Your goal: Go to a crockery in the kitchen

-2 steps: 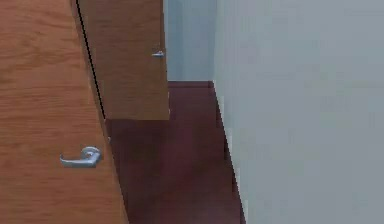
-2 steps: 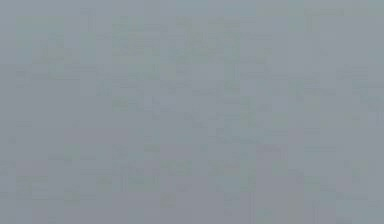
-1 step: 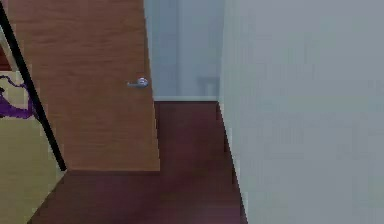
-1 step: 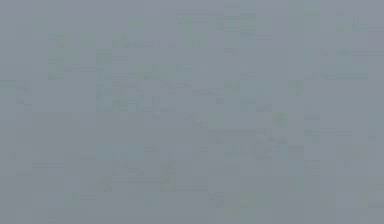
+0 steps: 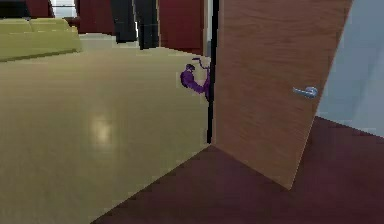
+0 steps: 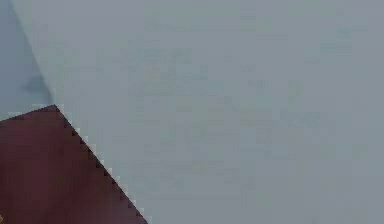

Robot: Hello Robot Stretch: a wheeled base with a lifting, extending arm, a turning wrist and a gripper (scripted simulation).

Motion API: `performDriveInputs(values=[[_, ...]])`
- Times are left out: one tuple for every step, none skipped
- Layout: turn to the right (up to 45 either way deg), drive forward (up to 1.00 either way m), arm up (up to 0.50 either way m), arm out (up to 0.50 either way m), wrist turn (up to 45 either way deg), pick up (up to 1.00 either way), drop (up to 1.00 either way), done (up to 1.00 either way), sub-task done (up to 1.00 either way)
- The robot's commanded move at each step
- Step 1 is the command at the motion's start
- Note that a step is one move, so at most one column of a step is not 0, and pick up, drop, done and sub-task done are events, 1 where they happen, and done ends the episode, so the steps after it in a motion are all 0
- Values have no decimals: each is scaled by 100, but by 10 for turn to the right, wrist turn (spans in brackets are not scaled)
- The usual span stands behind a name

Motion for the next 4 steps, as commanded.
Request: performDriveInputs(values=[[-180,0,0,0,0,0,0,0,0],[0,100,0,0,0,0,0,0,0],[0,75,0,0,0,0,0,0,0],[90,0,0,0,0,0,0,0,0]])
